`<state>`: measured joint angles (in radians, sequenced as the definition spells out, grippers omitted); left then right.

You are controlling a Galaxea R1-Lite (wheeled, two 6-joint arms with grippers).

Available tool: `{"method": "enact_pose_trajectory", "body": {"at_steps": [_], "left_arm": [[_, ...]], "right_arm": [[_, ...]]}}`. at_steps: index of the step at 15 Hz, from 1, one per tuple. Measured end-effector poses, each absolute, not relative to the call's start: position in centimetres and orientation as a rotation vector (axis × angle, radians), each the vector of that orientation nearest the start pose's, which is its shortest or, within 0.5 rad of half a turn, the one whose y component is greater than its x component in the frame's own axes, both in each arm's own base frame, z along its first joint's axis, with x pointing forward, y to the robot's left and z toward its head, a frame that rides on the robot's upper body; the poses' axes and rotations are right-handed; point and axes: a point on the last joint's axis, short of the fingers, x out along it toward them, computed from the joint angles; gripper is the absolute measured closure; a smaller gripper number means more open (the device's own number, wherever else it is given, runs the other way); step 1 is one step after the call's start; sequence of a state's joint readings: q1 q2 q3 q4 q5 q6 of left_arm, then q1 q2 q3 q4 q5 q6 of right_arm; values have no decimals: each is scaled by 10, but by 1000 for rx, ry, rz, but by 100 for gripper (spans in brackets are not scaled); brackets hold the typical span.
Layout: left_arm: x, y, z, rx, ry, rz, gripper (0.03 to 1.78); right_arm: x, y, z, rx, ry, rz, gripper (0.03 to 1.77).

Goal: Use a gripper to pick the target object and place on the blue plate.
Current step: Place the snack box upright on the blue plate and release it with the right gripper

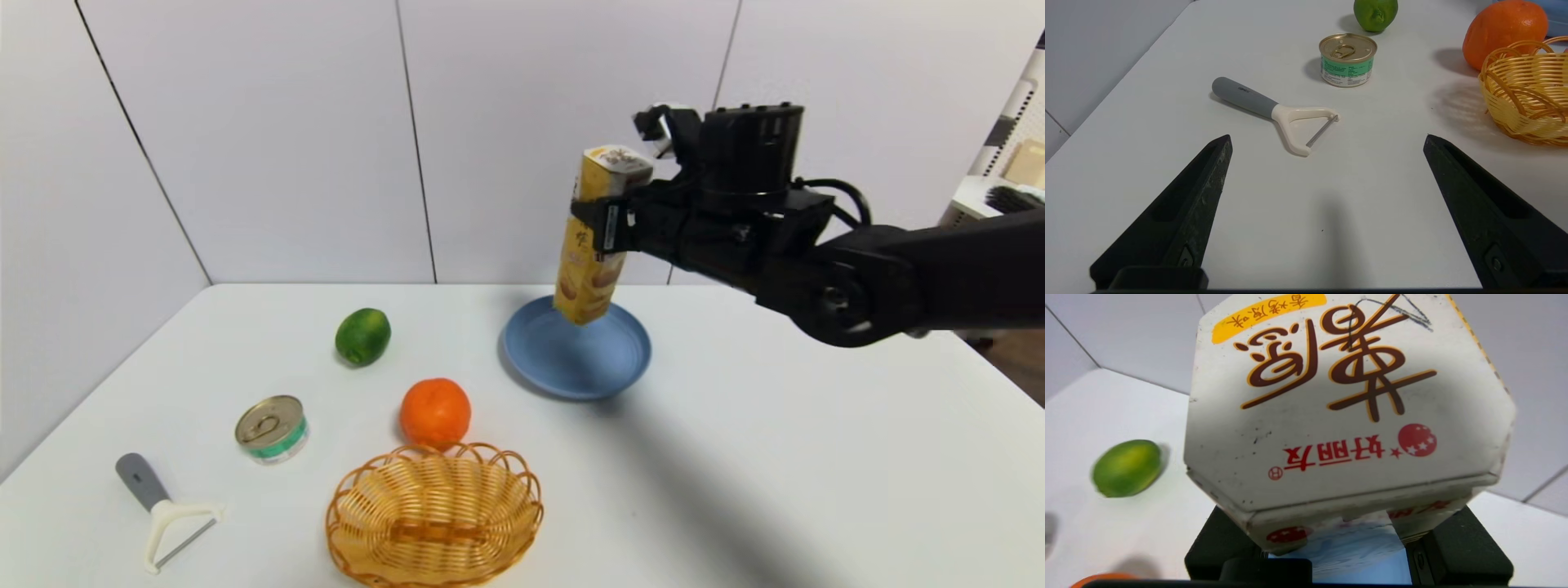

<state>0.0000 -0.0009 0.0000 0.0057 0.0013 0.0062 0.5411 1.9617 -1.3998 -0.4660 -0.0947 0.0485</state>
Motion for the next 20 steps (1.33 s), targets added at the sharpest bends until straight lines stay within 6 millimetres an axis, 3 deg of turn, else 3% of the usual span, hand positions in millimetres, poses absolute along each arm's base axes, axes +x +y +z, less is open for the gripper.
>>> {"method": "enact_pose_trajectory", "body": {"at_steps": [4,8,20], "left_arm": [[-23,0,75,6,5,1,12],[-23,0,75,6,5,1,12],[-23,0,75,6,4,1,12]], "right_arm": [[367,217,214,-54,171,455,94],[368,214,204,-83,271,452,94],[370,203,210,-78,269,428,94]]}}
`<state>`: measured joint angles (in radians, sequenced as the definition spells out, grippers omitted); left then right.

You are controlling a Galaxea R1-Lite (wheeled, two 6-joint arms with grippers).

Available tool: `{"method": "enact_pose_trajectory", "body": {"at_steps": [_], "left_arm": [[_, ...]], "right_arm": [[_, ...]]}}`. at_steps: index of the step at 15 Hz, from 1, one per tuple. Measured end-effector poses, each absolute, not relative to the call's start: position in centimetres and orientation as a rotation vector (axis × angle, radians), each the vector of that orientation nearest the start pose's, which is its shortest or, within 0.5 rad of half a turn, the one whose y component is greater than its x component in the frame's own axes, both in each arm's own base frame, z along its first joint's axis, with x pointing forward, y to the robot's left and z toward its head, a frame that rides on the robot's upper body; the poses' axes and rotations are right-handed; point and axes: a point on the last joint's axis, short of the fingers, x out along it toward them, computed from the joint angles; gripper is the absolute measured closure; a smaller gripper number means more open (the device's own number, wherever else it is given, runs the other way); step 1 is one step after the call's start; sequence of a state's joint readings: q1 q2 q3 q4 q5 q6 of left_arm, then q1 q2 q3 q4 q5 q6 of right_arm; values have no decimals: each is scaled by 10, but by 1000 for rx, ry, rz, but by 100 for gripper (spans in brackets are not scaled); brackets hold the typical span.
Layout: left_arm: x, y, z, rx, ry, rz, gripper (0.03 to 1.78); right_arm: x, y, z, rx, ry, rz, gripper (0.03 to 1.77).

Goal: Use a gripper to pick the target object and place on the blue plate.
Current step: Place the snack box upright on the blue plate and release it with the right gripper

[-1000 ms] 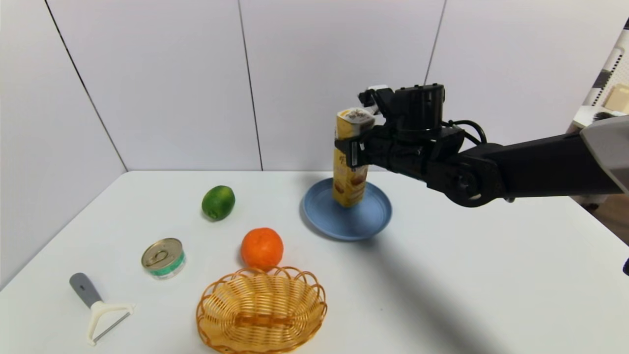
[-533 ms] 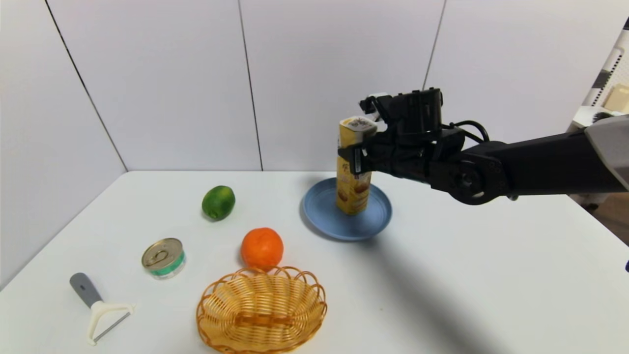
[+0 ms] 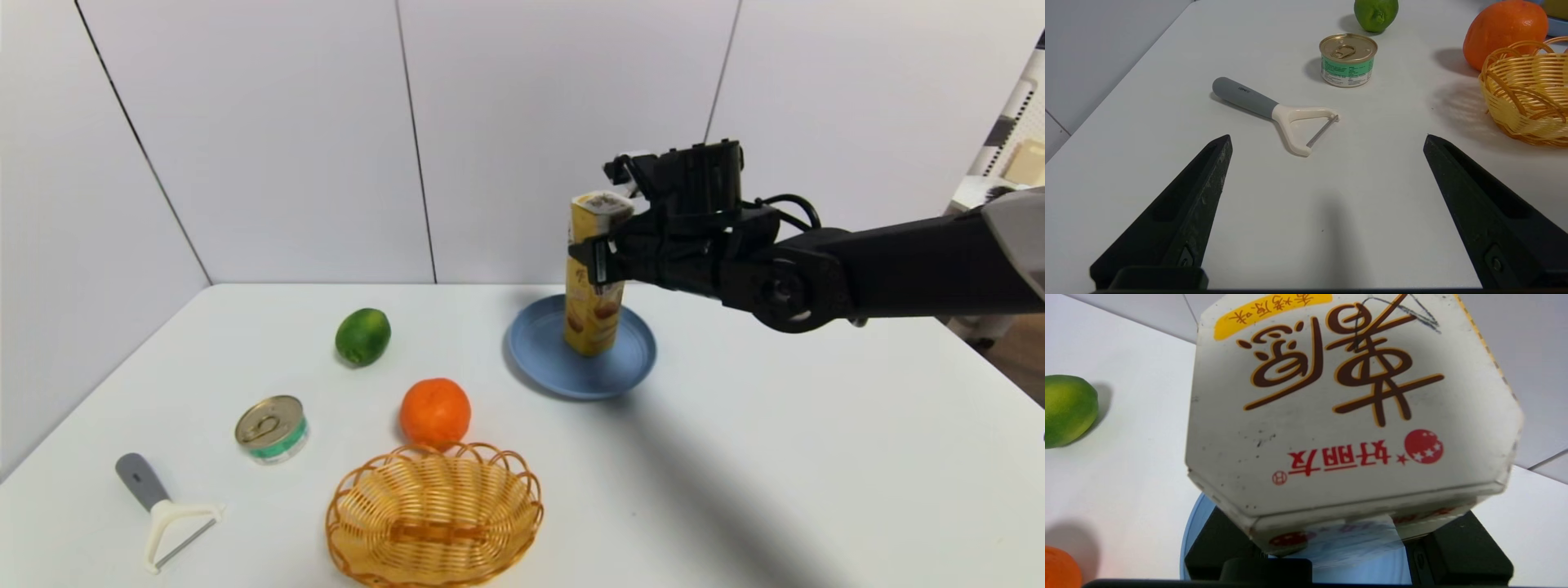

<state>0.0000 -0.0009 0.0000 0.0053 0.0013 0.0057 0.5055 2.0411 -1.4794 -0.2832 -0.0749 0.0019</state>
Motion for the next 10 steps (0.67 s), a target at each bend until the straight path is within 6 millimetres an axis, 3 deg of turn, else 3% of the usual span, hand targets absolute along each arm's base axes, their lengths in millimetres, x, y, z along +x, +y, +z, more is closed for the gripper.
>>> {"method": "enact_pose_trajectory", "body": {"at_steps": [8,10], "left_arm": [[-23,0,75,6,4,1,12],[-23,0,75,6,4,1,12]], "right_arm": [[360,199,231,-56,223,434,94],[359,198,231,-57,226,434,82]]}}
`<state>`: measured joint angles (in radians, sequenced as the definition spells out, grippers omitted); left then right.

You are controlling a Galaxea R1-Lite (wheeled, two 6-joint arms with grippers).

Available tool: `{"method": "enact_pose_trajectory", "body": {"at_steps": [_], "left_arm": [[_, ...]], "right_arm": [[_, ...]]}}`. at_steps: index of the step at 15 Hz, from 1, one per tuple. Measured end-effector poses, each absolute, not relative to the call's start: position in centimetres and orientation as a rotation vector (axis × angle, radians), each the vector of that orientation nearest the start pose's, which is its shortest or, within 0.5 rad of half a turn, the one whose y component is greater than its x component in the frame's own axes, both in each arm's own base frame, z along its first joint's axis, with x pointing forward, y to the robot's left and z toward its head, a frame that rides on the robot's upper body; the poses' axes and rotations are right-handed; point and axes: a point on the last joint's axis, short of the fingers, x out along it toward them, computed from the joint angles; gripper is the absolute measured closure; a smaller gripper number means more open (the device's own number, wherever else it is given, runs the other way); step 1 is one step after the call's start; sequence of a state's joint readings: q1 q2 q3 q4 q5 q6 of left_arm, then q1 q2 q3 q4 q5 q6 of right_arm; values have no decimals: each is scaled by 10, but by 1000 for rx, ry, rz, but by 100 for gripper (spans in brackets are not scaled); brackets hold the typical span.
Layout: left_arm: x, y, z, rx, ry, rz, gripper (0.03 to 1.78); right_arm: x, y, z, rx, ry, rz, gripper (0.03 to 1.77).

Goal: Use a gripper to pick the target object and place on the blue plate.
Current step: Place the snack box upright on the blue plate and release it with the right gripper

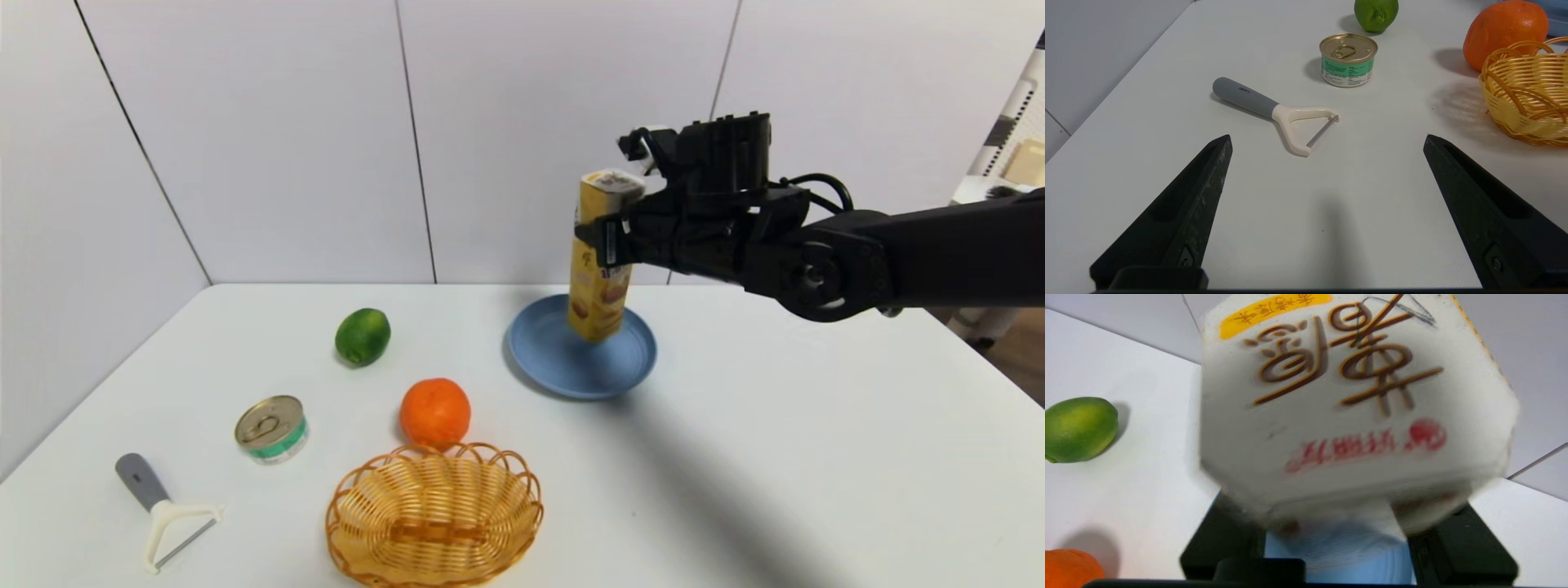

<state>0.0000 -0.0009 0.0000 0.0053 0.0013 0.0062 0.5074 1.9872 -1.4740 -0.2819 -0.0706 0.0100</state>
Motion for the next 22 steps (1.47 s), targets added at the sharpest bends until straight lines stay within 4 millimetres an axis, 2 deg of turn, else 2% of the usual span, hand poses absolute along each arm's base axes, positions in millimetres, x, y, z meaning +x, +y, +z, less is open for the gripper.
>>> {"method": "enact_pose_trajectory", "body": {"at_steps": [4,8,11,13,15,18,20,22], "left_arm": [[-23,0,75,6,5,1,12],[-23,0,75,6,5,2,12],[-23,0,75,6,5,1,12],[-23,0,75,6,5,1,12],[-23,0,75,6,5,1,12],[-23,0,75,6,5,1,12],[-23,0,75,6,5,1,12],[-23,0,75,6,5,1,12]], "right_arm": [[358,197,228,-59,236,432,52],[355,195,234,-55,221,427,35],[342,186,257,-36,167,426,27],[322,176,279,-20,119,430,23],[301,160,300,6,69,421,20],[263,117,327,69,37,403,16],[237,79,329,75,67,384,14],[203,50,317,65,145,359,13]]}}
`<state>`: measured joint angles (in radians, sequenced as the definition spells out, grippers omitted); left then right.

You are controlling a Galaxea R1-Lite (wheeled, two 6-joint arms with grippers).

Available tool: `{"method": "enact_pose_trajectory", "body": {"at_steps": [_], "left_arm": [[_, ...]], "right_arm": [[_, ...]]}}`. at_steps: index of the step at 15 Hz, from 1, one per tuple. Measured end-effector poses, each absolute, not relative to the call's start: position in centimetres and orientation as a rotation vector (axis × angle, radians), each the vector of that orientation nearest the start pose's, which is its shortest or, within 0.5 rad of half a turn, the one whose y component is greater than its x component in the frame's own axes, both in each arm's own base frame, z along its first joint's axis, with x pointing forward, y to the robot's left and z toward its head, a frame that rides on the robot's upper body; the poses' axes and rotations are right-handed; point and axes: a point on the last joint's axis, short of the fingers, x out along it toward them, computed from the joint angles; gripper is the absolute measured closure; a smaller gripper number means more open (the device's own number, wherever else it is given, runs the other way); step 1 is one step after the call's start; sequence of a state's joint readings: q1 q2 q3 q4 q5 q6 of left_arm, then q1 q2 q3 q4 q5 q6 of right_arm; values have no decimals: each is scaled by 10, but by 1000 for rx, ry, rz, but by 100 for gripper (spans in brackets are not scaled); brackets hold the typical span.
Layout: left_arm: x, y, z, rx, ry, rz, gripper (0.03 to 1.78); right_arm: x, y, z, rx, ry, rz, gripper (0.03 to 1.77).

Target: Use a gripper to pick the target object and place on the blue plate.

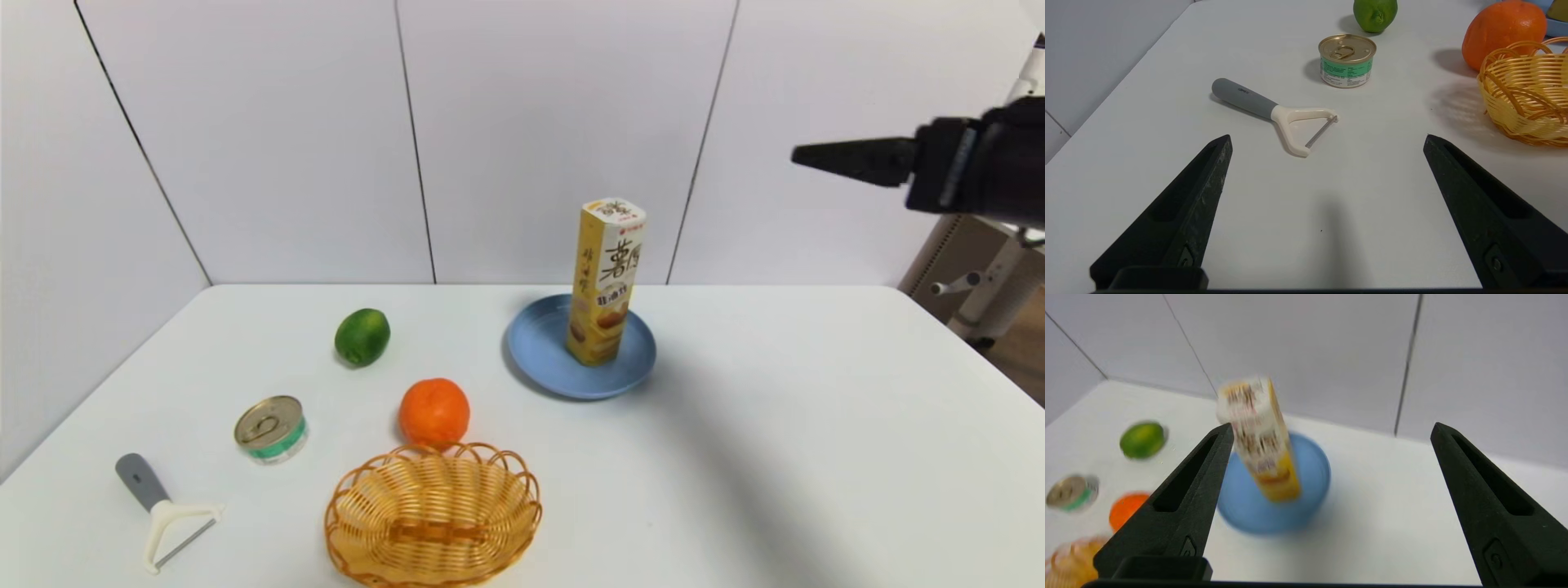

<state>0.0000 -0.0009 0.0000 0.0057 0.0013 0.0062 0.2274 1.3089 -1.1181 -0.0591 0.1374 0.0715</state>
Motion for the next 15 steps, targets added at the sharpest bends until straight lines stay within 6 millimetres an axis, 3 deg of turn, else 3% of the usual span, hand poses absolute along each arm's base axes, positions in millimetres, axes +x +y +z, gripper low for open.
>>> {"method": "enact_pose_trajectory", "body": {"at_steps": [3,6,11,15], "left_arm": [[-23,0,75,6,5,1,12],[-23,0,75,6,5,1,12],[-23,0,75,6,4,1,12],[-23,0,75,6,5,1,12]], "right_arm": [[153,21,276,-13,289,200,12],[102,5,227,-113,376,39,11],[24,1,144,-138,366,49,11],[-9,1,96,-130,252,76,11]]}}
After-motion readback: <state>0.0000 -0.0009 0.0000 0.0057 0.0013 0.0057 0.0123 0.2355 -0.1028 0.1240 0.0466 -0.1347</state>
